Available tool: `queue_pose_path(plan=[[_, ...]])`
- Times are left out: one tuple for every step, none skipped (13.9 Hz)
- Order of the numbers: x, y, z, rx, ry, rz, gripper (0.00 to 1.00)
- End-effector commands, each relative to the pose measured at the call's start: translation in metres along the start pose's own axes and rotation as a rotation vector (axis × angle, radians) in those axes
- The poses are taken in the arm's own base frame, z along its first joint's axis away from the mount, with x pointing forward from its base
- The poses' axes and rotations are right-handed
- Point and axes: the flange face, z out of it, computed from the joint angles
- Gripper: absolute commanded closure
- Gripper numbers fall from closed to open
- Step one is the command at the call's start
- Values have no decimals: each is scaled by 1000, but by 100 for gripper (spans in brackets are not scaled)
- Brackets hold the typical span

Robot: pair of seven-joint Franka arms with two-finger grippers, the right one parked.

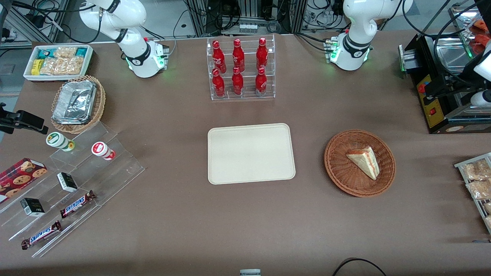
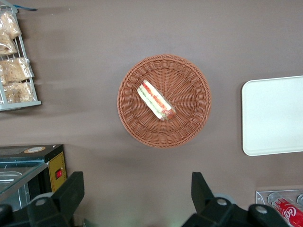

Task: Place sandwich from basket to tray
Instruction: 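Move the left gripper over the sandwich in the wicker basket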

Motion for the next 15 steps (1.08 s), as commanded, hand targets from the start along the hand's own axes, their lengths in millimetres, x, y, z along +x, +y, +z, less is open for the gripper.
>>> queue_pose_path(plan=[[2,-2,-3,-29,35,27,0],[8,-1,4,-28,27,21,0],[14,-3,13,-20,19,19,0],[23,-3,29,-18,9,19,0],[33,-8,54,-20,-11,9,0],[41,-9,74,-18,-2,-1,0],[45,-7,100,-20,-4,-41,0],[46,-4,128,-18,10,-103,0],[43,5,156,-20,24,-136,0],[39,6,180,-28,32,-192,0],[36,7,200,-37,41,-271,0],[31,8,221,-42,54,-352,0],[26,10,240,-46,68,-409,0],[18,12,258,-50,85,-477,0],[11,18,273,-56,94,-533,0]])
